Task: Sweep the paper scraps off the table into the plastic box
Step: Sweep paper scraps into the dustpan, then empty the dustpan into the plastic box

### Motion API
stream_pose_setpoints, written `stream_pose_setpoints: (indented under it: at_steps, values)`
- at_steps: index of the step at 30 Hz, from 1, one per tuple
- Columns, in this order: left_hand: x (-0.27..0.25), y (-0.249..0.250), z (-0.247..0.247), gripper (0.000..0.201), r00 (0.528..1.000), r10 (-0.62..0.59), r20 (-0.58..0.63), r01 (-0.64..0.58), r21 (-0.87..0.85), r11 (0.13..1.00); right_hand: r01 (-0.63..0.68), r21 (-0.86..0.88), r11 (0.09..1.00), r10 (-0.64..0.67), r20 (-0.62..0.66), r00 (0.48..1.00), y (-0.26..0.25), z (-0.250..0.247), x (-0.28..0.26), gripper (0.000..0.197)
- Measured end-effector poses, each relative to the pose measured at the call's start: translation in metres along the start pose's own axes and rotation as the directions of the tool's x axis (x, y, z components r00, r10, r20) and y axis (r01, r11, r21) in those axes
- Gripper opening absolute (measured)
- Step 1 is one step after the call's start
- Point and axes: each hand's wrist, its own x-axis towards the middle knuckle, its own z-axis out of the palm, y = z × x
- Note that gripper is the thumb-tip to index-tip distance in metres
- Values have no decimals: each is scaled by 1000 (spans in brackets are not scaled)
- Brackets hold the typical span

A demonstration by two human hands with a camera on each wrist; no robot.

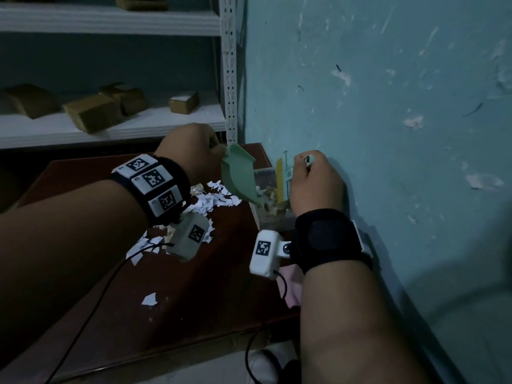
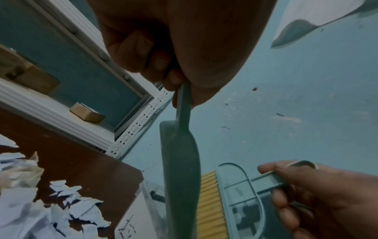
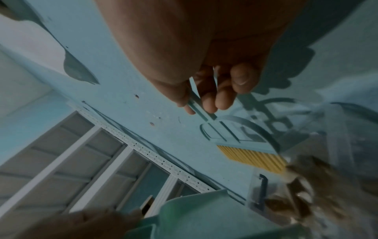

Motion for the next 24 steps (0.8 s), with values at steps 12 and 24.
stream_pose_setpoints:
  at_steps: [12,24]
  values:
    - [-60,-55,-29,27,969,-227,-98,194,-264,945,14,188,982,-1,-69,998,-29,-21,-30,18]
    - [-172,-173,-65,29,827,-555,-94,466,-440,768,30,242,970,-63,131,989,-62,62,-72,26]
